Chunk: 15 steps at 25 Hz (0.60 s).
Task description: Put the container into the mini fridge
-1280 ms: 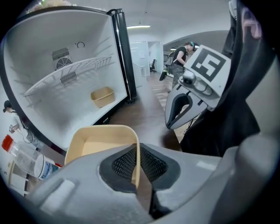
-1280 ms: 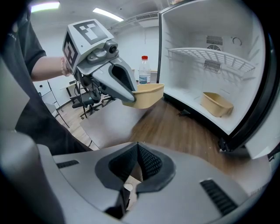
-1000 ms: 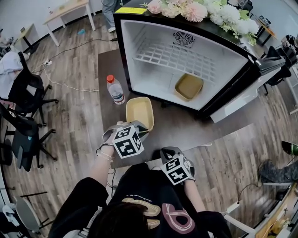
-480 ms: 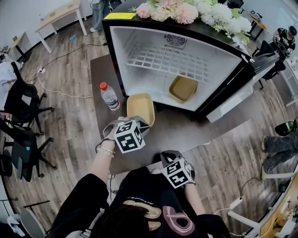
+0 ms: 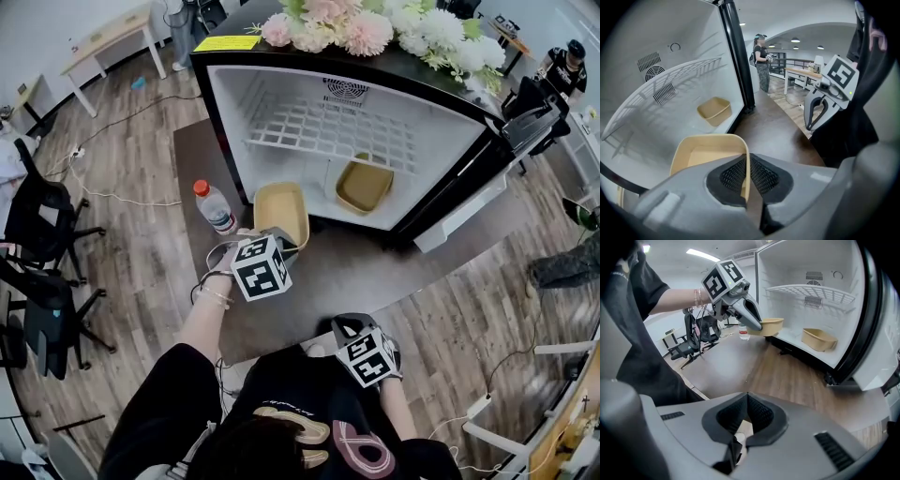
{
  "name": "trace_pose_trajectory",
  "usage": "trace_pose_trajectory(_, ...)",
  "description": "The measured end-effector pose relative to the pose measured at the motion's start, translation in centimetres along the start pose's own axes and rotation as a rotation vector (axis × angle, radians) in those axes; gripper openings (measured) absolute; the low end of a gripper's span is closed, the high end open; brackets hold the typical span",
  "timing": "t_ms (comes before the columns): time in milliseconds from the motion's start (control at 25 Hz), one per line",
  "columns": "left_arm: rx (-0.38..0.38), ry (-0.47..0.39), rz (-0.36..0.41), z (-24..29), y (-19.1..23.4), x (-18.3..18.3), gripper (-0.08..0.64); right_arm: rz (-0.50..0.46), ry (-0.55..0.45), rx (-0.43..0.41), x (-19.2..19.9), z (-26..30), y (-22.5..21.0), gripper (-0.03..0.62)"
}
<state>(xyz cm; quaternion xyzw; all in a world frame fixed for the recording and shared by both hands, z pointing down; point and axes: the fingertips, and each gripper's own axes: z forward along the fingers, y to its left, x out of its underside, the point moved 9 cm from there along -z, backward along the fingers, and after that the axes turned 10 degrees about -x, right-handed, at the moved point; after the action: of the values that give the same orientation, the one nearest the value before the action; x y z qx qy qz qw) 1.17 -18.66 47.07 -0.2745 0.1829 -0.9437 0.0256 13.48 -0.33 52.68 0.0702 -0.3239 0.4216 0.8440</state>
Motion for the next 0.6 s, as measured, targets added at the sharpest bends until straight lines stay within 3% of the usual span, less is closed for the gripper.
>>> trace_pose_trajectory(280, 0.003, -0.002, 0.02, 1.1, 1.8, -0.2, 0.02, 0.095, -0.03, 0.018, 1.0, -0.9, -1.2, 0.009)
trace_pose_trajectory(600, 0.003, -0.006, 0.048, 2.7, 4.1, -1.3, 0.02, 0.134, -0.027, 0.027, 1.5, -1.2, -1.8, 0.008)
